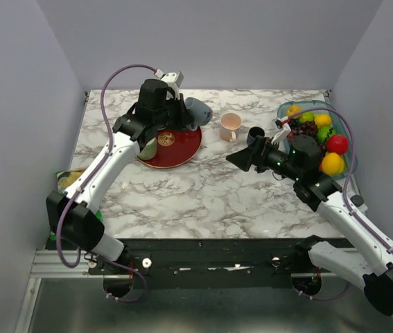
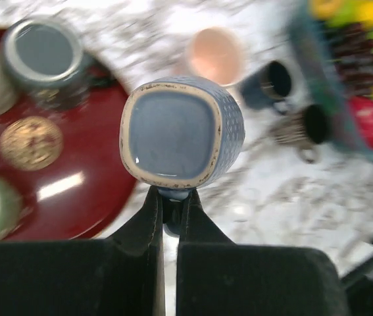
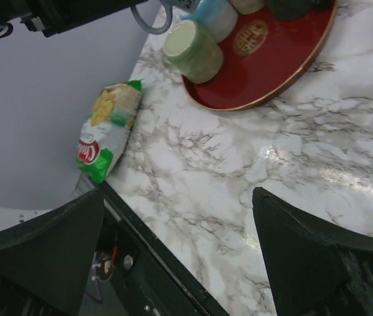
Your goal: Turn the mug right side up
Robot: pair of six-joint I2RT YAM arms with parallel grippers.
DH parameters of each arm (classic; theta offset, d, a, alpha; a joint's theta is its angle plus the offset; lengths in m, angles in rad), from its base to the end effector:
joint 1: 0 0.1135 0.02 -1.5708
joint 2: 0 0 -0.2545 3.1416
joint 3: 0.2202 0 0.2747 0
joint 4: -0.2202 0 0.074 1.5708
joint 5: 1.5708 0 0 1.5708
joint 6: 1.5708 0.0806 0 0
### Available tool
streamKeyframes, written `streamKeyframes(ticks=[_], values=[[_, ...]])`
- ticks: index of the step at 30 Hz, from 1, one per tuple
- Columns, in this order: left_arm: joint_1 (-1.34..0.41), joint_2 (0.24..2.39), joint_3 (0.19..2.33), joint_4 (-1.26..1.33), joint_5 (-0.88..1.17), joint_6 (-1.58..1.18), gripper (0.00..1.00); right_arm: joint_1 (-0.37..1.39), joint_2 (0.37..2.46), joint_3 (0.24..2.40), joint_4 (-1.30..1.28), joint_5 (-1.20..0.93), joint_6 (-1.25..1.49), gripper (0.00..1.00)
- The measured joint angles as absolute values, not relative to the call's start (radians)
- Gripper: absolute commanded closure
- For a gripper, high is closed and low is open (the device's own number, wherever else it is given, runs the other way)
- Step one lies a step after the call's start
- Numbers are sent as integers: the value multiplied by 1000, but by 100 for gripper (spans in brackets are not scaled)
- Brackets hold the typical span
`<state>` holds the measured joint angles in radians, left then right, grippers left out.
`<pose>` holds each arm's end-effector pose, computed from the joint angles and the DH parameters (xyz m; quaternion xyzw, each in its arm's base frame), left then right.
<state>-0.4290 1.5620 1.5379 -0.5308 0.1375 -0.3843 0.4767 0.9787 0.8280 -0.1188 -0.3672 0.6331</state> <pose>0.3755 -0.1839 0.3405 0.0529 0.8707 -0.2471 0.4219 0.2496 0.1615 0.3040 -0.0491 0.7886 0.4372 0.4296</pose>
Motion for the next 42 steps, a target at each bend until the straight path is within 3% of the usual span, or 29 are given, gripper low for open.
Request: streamKeyframes(ticks=[9,16,20,28,35,42], values=[[-601,1311,1359,-127,376,-714,100,490,840,699,292,-469,802,2],[-711,1277,1259,157,374,-928,100,504,731,675,558,-466,850,5],[-785,1271,1248,249,312,-964,100,508,717,647,672,-450,873,14],[-846,1230,1183,385,208,-1011,100,511,711,627,735,-391,891,17],[-874,1230,1181,426,174,-1023,100,512,714,619,751,-356,890,33],[-892,1238,1181,450,168,-1027,100,511,727,622,761,-348,890,36]])
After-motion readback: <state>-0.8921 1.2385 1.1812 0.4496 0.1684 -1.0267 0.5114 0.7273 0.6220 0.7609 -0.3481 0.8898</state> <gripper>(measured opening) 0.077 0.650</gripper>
